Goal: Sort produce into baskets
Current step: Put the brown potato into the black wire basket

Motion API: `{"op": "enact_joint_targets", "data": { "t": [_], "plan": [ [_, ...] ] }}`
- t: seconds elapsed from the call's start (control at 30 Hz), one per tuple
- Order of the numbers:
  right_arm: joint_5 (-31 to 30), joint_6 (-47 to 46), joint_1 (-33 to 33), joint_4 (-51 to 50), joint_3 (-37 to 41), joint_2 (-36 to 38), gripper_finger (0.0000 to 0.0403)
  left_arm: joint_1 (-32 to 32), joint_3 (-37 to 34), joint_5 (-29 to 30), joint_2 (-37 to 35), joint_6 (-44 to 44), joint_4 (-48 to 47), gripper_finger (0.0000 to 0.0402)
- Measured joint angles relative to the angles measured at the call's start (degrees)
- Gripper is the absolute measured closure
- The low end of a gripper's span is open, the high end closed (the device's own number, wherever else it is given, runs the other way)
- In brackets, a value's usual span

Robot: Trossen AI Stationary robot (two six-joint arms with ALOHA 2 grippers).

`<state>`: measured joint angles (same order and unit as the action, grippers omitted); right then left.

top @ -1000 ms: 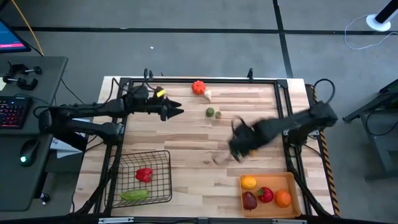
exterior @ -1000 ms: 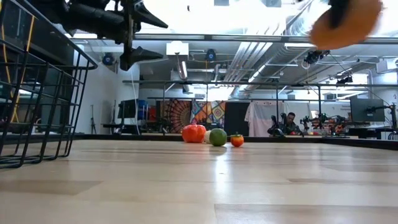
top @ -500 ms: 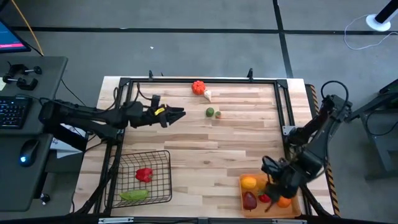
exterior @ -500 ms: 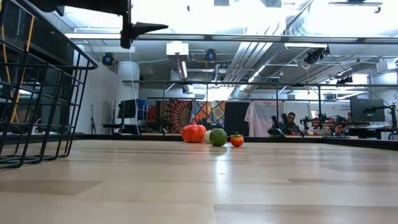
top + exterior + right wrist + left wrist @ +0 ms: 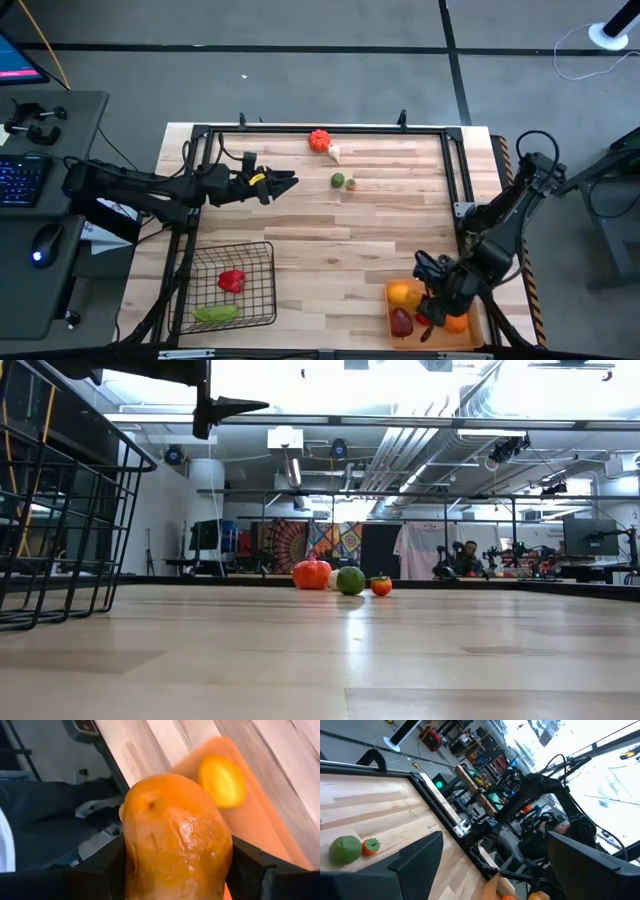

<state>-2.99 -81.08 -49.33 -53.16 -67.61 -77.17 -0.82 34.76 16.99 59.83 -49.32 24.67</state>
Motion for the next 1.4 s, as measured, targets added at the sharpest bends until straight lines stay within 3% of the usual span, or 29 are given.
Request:
{"op": "enact_joint_targets", "data": {
  "t": [0.23, 0.43, 0.6, 0.73, 0.93, 1.07, 1.23, 1.4],
  "plan": [
    [-3.4, 12.2, 7.7, 6.5, 0.0, 0.0, 0.0171, 0.1, 0.0, -0.4, 0.0, 0.0, 0.0, 0.0064],
    [-6.0, 35.3, 24.7, 23.2, 0.0, -3.8, 0.0171, 1.4, 0.0, -1.5, 0.0, 0.0, 1.5, 0.0064],
    [3.9, 48.8, 35.6, 51.5, -0.9, -12.6, 0.0171, 3.2, 0.1, -1.7, -0.1, 0.1, 2.5, 0.0064],
    [12.6, 53.9, 38.7, 61.5, -7.4, -22.4, 0.0171, 4.9, 0.0, -1.7, -0.2, 2.0, 2.0, 0.0064],
    [19.5, 57.8, 39.1, 61.5, -23.6, -36.8, 0.0168, 7.0, 0.1, -1.9, -0.2, 2.5, -0.8, 0.0064],
    [20.2, 58.0, 38.3, 57.7, -33.5, -43.8, 0.0134, 7.5, 0.1, -2.4, -0.2, 2.5, -4.3, 0.0064],
    [20.2, 55.5, 37.9, 51.9, -42.6, -49.0, 0.0103, 8.5, 0.1, -6.0, -0.5, 2.6, -11.4, 0.0064],
    [20.2, 58.2, 38.1, 48.9, -46.4, -50.9, 0.0099, 10.2, 0.1, -5.9, -2.6, 3.0, -25.3, 0.0064]
  ]
}}
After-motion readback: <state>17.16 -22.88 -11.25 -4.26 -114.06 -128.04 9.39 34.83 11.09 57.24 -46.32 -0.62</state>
